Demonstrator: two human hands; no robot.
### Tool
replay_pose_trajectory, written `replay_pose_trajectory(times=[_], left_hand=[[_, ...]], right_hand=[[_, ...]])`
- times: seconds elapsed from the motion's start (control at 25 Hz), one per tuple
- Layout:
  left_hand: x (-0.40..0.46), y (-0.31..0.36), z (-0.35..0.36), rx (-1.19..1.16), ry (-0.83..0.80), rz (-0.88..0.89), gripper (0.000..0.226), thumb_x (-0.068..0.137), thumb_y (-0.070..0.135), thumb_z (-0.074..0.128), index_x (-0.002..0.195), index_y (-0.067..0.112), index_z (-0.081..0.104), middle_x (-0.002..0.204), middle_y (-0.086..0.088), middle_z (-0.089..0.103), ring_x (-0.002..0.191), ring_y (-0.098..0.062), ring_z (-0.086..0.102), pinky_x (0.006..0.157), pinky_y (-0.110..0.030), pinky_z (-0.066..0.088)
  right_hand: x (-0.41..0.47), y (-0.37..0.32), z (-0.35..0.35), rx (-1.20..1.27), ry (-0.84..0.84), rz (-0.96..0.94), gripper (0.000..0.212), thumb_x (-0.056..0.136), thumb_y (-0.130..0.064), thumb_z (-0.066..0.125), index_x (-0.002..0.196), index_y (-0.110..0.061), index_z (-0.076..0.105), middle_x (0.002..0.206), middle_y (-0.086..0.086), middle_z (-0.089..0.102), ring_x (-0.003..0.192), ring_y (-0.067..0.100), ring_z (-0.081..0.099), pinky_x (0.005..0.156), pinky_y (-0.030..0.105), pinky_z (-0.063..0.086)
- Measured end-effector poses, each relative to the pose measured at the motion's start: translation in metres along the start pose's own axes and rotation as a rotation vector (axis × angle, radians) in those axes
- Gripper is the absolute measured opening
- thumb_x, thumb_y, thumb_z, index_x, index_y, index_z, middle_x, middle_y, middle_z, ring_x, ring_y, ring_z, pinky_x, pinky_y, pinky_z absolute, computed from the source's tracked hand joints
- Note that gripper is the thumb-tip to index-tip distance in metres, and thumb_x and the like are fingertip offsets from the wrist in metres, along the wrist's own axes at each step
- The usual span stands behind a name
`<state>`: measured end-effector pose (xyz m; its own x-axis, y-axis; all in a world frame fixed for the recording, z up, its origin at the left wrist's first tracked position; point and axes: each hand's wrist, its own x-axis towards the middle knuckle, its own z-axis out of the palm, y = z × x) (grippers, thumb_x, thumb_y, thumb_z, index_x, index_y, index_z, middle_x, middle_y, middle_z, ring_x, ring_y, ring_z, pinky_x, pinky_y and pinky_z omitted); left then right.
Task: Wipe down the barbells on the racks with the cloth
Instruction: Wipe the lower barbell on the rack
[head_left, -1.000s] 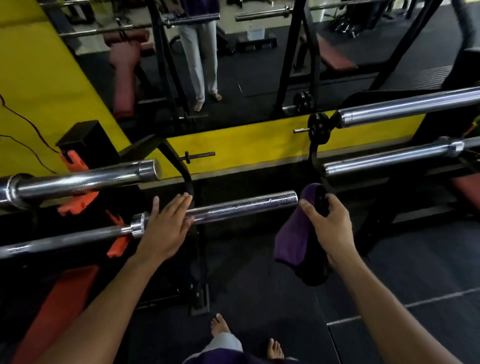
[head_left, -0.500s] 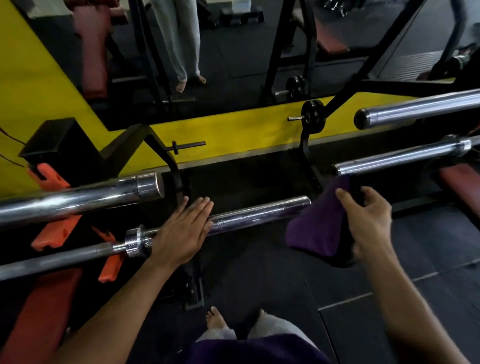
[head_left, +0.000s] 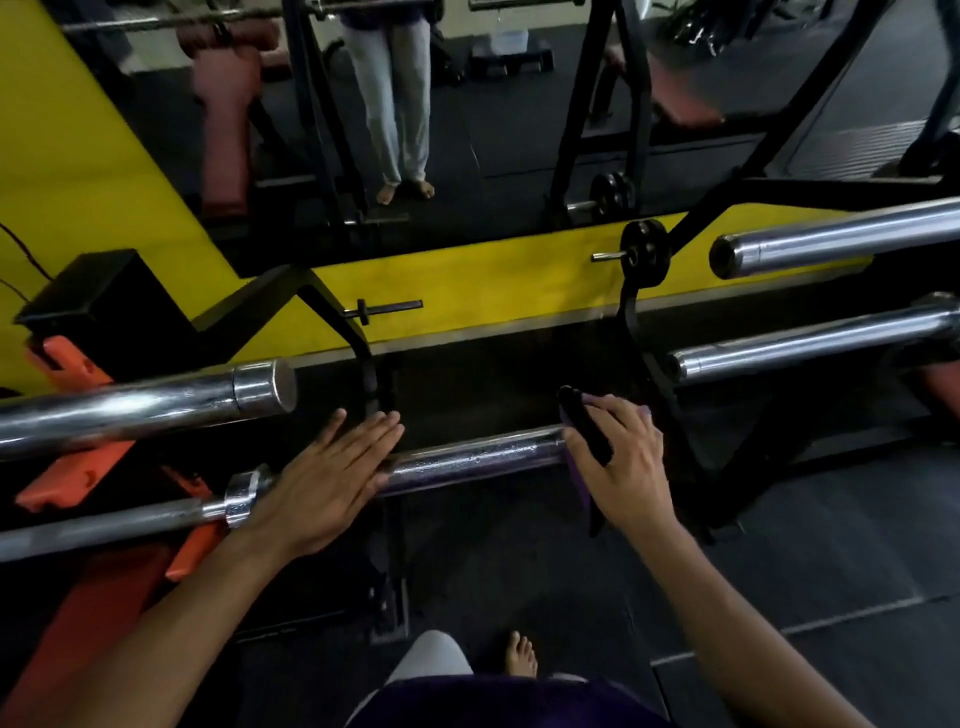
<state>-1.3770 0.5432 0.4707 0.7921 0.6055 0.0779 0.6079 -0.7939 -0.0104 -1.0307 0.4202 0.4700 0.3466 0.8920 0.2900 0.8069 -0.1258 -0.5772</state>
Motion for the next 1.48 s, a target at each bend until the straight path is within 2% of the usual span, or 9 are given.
replay_pose_trajectory(times=[0.16, 0.24, 0.4, 0.52, 0.72, 0.88, 1.0, 1.12, 1.48], left_hand=[[-0.002, -0.004, 0.005, -0.003, -0.020, -0.060, 0.059, 0.108, 0.042, 0.023, 0.156, 0.009, 0.034, 0.161, -0.005, 0.035, 0.150, -0.014, 0.028, 0.127, -0.035, 0.002], [-0.002, -0.002, 0.005, 0.020, -0.028, -0.065, 0.059, 0.108, 0.042, 0.023, 0.155, 0.009, 0.035, 0.161, -0.006, 0.036, 0.149, -0.014, 0.030, 0.127, -0.035, 0.002], [-0.002, -0.002, 0.004, 0.021, -0.038, -0.076, 0.062, 0.109, 0.044, 0.016, 0.154, 0.008, 0.038, 0.159, -0.007, 0.039, 0.148, -0.015, 0.033, 0.127, -0.034, 0.001], [0.000, -0.002, 0.004, 0.040, -0.047, -0.068, 0.061, 0.109, 0.043, 0.018, 0.154, 0.007, 0.038, 0.158, -0.008, 0.040, 0.147, -0.015, 0.033, 0.127, -0.033, 0.001], [-0.002, -0.005, 0.007, 0.021, -0.034, -0.068, 0.060, 0.108, 0.043, 0.024, 0.155, 0.008, 0.037, 0.159, -0.006, 0.038, 0.148, -0.014, 0.032, 0.127, -0.034, 0.001], [-0.003, -0.005, 0.008, 0.046, -0.019, -0.059, 0.061, 0.108, 0.043, 0.022, 0.156, 0.007, 0.033, 0.160, -0.006, 0.034, 0.149, -0.015, 0.031, 0.127, -0.035, 0.003], [-0.003, -0.005, 0.009, 0.055, -0.022, -0.060, 0.060, 0.109, 0.043, 0.020, 0.157, 0.007, 0.030, 0.161, -0.007, 0.032, 0.150, -0.015, 0.029, 0.127, -0.036, 0.007], [-0.005, -0.004, 0.007, 0.021, -0.033, -0.063, 0.059, 0.109, 0.041, 0.022, 0.157, 0.007, 0.029, 0.161, -0.007, 0.033, 0.148, -0.014, 0.032, 0.125, -0.029, 0.010], [-0.007, -0.003, 0.005, -0.016, -0.037, -0.086, 0.063, 0.110, 0.046, 0.016, 0.155, 0.007, 0.035, 0.159, -0.005, 0.037, 0.145, -0.010, 0.033, 0.123, -0.021, 0.009]], right_hand=[[0.000, 0.021, -0.005, -0.190, -0.200, -0.226, 0.057, 0.102, -0.049, 0.046, 0.149, -0.017, 0.045, 0.151, -0.005, 0.048, 0.149, 0.022, 0.032, 0.122, 0.049, 0.023], [0.021, 0.012, -0.009, -0.222, -0.205, -0.158, 0.043, 0.102, -0.049, 0.045, 0.130, -0.019, 0.057, 0.124, -0.001, 0.066, 0.125, 0.023, 0.056, 0.101, 0.040, 0.044], [0.060, -0.036, 0.006, -0.377, -0.328, -0.071, 0.031, 0.097, -0.050, 0.042, 0.092, -0.024, 0.059, 0.082, -0.003, 0.065, 0.081, 0.023, 0.067, 0.064, 0.033, 0.041], [0.033, -0.066, 0.039, -0.370, -0.280, -0.195, 0.032, 0.095, -0.047, 0.042, 0.104, -0.023, 0.061, 0.098, -0.001, 0.069, 0.095, 0.024, 0.067, 0.085, 0.040, 0.049], [-0.026, -0.019, 0.036, -0.322, -0.173, -0.403, 0.053, 0.100, -0.038, 0.054, 0.148, -0.015, 0.047, 0.155, 0.004, 0.045, 0.150, 0.025, 0.030, 0.121, 0.052, 0.025], [0.001, 0.007, 0.003, -0.320, -0.124, -0.230, 0.041, 0.096, -0.039, 0.053, 0.130, -0.016, 0.060, 0.129, 0.003, 0.064, 0.130, 0.027, 0.053, 0.110, 0.045, 0.038], [0.067, -0.020, -0.009, -0.250, -0.411, 0.128, 0.037, 0.091, -0.054, 0.046, 0.104, -0.024, 0.064, 0.092, 0.000, 0.063, 0.096, 0.031, 0.064, 0.076, 0.037, 0.043], [0.093, -0.055, 0.012, -0.372, -0.711, 0.099, 0.048, 0.090, -0.061, 0.045, 0.117, -0.027, 0.065, 0.109, 0.005, 0.067, 0.101, 0.031, 0.064, 0.082, 0.040, 0.048], [0.002, 0.000, 0.007, -0.305, -0.151, -0.420, 0.047, 0.094, -0.040, 0.057, 0.130, -0.010, 0.060, 0.132, 0.007, 0.062, 0.127, 0.029, 0.055, 0.110, 0.045, 0.039]])
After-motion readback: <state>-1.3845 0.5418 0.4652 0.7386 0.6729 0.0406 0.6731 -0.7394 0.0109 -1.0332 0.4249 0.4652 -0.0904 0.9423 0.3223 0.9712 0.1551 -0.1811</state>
